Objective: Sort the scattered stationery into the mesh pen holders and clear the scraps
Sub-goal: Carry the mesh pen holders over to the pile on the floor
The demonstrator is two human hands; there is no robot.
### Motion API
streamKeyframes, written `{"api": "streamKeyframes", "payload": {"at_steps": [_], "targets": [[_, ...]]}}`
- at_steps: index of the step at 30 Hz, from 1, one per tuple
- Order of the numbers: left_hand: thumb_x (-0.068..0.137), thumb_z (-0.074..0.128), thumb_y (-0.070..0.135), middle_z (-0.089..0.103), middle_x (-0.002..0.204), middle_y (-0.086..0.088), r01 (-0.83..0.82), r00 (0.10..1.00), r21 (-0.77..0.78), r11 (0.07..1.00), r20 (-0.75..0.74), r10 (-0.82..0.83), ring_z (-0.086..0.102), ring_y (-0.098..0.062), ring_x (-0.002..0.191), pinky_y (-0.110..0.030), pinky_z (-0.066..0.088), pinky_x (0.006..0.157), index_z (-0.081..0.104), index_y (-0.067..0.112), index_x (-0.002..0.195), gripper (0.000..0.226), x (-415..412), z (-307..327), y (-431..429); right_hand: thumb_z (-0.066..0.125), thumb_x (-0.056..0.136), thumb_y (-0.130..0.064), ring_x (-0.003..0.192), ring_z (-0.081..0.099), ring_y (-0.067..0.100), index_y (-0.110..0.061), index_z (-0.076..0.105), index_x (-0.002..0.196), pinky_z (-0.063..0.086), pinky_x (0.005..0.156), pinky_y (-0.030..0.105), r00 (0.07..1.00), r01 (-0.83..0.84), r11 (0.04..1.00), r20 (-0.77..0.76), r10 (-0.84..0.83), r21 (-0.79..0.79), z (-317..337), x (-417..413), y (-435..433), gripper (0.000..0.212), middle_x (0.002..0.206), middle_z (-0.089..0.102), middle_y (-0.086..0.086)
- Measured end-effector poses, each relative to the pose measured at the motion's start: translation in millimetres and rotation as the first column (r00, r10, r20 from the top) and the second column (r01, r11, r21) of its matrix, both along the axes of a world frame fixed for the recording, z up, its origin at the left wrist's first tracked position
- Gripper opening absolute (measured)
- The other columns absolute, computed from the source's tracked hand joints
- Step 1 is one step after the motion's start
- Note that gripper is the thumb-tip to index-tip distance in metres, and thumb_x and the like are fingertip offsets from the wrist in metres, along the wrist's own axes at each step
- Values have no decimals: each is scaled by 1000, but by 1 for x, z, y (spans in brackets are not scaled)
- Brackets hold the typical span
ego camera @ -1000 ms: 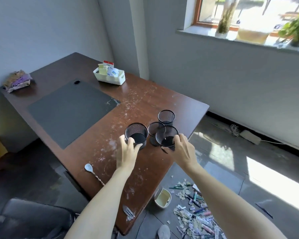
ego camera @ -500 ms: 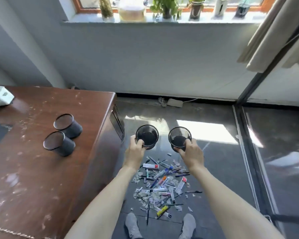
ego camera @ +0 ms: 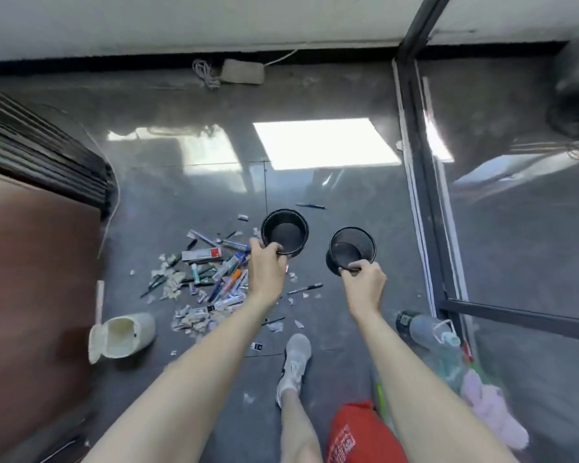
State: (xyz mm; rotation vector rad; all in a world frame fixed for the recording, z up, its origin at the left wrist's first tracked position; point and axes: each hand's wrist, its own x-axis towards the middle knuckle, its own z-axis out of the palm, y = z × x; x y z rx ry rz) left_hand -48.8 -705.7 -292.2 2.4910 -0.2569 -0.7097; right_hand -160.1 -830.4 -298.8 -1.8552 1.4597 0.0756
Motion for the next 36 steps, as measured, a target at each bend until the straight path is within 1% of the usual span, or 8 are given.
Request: {"api": "streamKeyframes", "payload": {"at_steps": [5, 10, 16, 20, 24, 30, 34, 36], "targets": [[86, 65, 17, 44, 118, -18, -45, 992, 3, 999, -114, 45, 59, -33, 94, -31, 44, 91, 70, 4, 104, 23, 0, -116, -49, 59, 83, 0, 106, 58, 36, 1, 56, 128, 39, 93, 31, 997, 81, 993, -19, -80, 87, -116, -2, -36, 45, 113, 61, 22], [87, 62, 10, 40, 123, -15, 11, 982, 31, 999, -190, -5, 55, -30, 101, -19, 33, 83, 64, 0, 114, 28, -3, -221, -79, 45, 84, 5, 123, 49, 32, -3, 44, 138, 39, 105, 38, 976, 219, 942, -39, -216, 255, -226, 1, -65, 55, 136, 50, 12], [88, 51, -1, 37, 109, -10, 1, 979, 39, 999, -203, 7, 44, -21, 92, -6, 24, 75, 63, 0, 116, 30, -6, -335, -106, 40, 86, 12, 88, 65, 23, 1, 36, 141, 48, 98, 34, 806, 484, 656, -4, -591, 579, -330, 7, -90, 57, 121, 53, 13], [83, 55, -3, 43, 124, -15, -30, 950, 27, 999, -311, 37, 57, -26, 106, -17, 37, 97, 62, 2, 118, 36, 1, -382, -114, 35, 90, 15, 114, 59, 36, 12, 34, 134, 45, 102, 37, 733, 518, 546, -13, -680, 658, -372, 7, -103, 44, 106, 49, 12], [74, 68, 2, 57, 120, -16, -117, 898, -24, 993, -429, 96, 62, -26, 103, -39, 49, 96, 65, 7, 115, 41, 11, -425, -127, 36, 92, 14, 119, 55, 37, 8, 33, 137, 42, 104, 40, 692, 525, 506, 2, -722, 685, -405, 5, -116, 45, 88, 49, 6], [78, 66, 0, 56, 124, -14, -246, 825, -72, 966, -539, 170, 60, -26, 108, -31, 45, 96, 64, 8, 116, 39, 16, -446, -149, 33, 92, 13, 121, 54, 35, 4, 24, 144, 44, 99, 38, 678, 501, 492, 31, -735, 712, -430, 16, -127, 53, 122, 43, 14], [81, 61, -3, 58, 124, -11, -330, 799, -81, 941, -555, 232, 57, -24, 113, -26, 43, 95, 62, 8, 118, 39, 16, -453, -154, 33, 92, 13, 121, 54, 34, 5, 24, 144, 45, 98, 38, 670, 469, 476, 52, -741, 744, -437, 33, -127, 53, 128, 45, 18], [81, 58, -3, 61, 122, -10, -369, 777, -79, 926, -573, 261, 57, -23, 114, -27, 43, 96, 62, 9, 119, 40, 19, -456, -155, 33, 92, 13, 121, 53, 35, 5, 26, 143, 44, 101, 40, 660, 461, 468, 62, -749, 754, -439, 41, -127, 52, 116, 51, 14]]}}
